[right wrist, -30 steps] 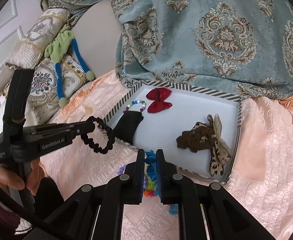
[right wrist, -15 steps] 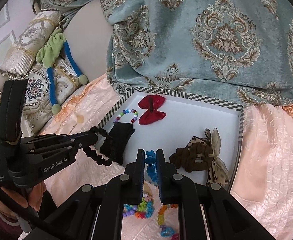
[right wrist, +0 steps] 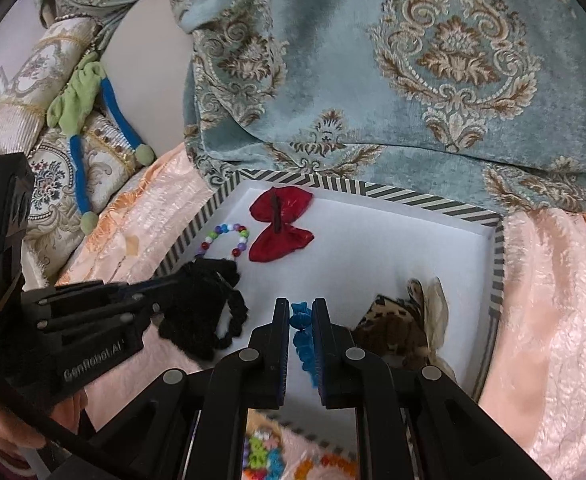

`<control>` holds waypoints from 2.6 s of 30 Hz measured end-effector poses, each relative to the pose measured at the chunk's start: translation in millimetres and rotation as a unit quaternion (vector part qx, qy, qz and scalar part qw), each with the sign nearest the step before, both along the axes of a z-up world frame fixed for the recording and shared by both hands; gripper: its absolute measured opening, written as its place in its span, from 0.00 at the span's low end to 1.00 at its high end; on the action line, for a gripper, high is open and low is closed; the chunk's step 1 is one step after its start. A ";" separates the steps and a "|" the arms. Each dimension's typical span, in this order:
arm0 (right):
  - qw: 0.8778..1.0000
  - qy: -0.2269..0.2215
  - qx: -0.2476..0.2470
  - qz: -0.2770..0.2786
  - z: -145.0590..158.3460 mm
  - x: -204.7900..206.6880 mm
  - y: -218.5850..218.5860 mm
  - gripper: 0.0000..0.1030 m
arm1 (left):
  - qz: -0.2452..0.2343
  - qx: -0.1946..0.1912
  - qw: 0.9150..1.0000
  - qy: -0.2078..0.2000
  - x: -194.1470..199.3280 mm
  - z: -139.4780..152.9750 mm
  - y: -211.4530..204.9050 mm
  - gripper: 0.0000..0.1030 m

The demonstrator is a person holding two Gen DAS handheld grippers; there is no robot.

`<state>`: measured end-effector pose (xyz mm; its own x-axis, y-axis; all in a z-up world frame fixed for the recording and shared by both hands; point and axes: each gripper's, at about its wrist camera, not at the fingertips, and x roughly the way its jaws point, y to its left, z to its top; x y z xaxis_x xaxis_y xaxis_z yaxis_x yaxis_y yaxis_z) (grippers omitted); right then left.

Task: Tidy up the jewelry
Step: 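Carry the scrunchie and blue bracelet into the tray and open both grippers, then lift both grippers out of the tray toward the remaining bracelets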

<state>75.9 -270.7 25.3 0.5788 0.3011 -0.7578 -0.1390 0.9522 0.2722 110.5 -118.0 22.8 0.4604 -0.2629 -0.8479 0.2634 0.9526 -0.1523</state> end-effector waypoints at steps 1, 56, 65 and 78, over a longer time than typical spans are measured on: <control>1.000 0.001 0.000 0.000 -1.2 4.1 -0.1 0.10 | 0.000 0.002 1.000 0.001 3.1 -2.5 -1.8 0.05; 0.997 -0.008 -0.023 -0.078 -2.5 42.4 -27.1 0.47 | -0.006 0.049 0.999 -0.012 6.1 -31.6 -1.6 0.50; 0.996 -0.031 -0.035 -0.074 16.7 -29.6 -19.6 0.61 | 0.014 0.072 0.995 -0.072 -37.0 -8.1 15.6 0.50; 0.994 -0.044 -0.060 -0.080 23.0 -115.6 -20.1 0.61 | 0.025 0.058 0.995 -0.073 -95.0 1.2 40.1 0.50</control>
